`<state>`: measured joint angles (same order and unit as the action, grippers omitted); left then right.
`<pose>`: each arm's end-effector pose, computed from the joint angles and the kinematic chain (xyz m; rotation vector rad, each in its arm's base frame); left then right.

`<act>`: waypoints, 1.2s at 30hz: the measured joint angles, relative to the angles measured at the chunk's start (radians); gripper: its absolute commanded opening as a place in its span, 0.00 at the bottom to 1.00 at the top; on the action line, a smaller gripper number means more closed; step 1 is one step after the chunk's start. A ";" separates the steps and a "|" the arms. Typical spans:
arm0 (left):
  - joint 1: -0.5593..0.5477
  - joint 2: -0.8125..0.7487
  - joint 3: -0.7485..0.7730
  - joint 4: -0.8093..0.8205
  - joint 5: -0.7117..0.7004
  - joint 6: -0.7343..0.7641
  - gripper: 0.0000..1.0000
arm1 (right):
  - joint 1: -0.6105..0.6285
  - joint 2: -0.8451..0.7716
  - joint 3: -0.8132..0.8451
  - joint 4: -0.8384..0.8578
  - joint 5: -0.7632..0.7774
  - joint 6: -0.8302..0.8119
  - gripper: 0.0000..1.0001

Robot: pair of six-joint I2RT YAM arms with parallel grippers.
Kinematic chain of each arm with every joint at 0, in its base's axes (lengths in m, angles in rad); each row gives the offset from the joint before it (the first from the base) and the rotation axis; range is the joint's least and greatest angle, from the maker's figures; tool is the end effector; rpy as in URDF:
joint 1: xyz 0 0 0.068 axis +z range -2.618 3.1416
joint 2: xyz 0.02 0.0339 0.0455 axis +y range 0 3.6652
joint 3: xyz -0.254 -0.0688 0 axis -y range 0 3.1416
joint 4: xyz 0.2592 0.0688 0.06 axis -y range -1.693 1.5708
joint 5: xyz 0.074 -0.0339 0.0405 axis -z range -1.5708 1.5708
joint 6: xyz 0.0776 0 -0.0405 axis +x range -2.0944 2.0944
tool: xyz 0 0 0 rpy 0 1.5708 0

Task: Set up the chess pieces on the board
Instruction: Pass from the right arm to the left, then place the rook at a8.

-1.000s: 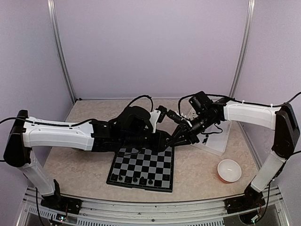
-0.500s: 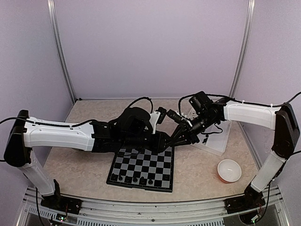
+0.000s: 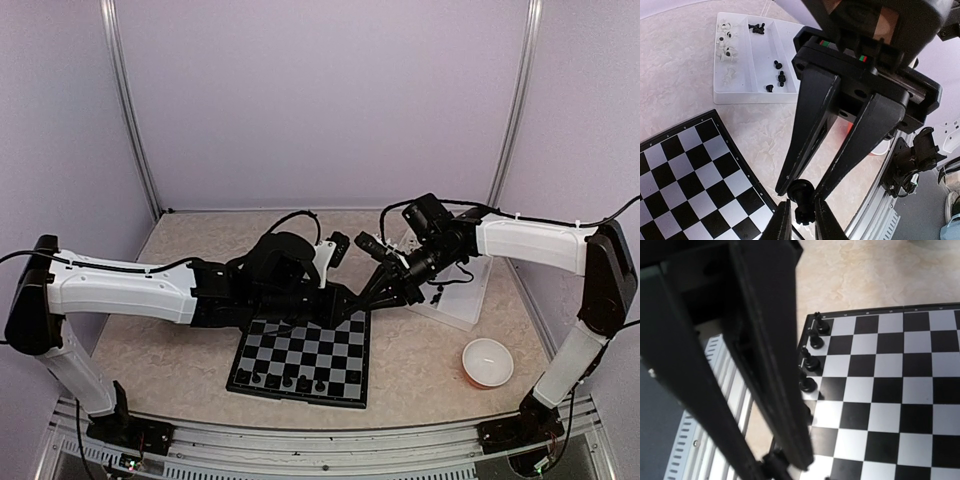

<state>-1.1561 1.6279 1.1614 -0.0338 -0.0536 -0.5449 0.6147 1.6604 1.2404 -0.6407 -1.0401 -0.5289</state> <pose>0.1754 -0.3881 0.2314 0.6352 2.1309 -0.9516 0.2548 0.2618 0.2167 -1.5665 1.7861 1.3705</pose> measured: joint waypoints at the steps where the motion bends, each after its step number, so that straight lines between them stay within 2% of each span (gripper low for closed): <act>1: 0.000 0.000 0.000 0.001 0.002 0.000 0.15 | 0.000 0.000 0.000 0.000 0.000 0.000 0.12; 3: 0.001 0.000 0.000 0.003 0.005 0.000 0.12 | 0.000 0.000 0.000 0.000 0.000 0.000 0.16; 8: 0.005 0.000 0.001 -0.002 0.013 0.011 0.09 | -0.001 -0.005 -0.004 -0.004 0.014 -0.011 0.37; 11: 0.005 0.000 0.013 -0.033 0.013 0.026 0.09 | -0.016 -0.037 -0.034 -0.007 0.032 -0.033 0.46; 17: -0.003 -0.001 0.080 -0.185 0.013 0.069 0.08 | -0.158 -0.169 -0.135 -0.009 0.058 -0.092 0.47; 23: -0.071 0.028 0.225 -0.414 0.013 0.151 0.08 | -0.328 -0.235 -0.279 0.090 0.127 -0.066 0.48; 30: -0.172 0.223 0.421 -0.650 -0.024 0.240 0.05 | -0.347 -0.239 -0.342 0.155 0.238 -0.053 0.48; 36: -0.203 0.351 0.435 -0.767 -0.021 0.274 0.06 | -0.347 -0.252 -0.344 0.183 0.260 -0.055 0.49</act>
<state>-1.3586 1.9793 1.5967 -0.8009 -0.0750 -0.2707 0.2680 1.4082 0.8963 -0.4572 -0.7803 -0.5838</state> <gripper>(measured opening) 0.100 0.486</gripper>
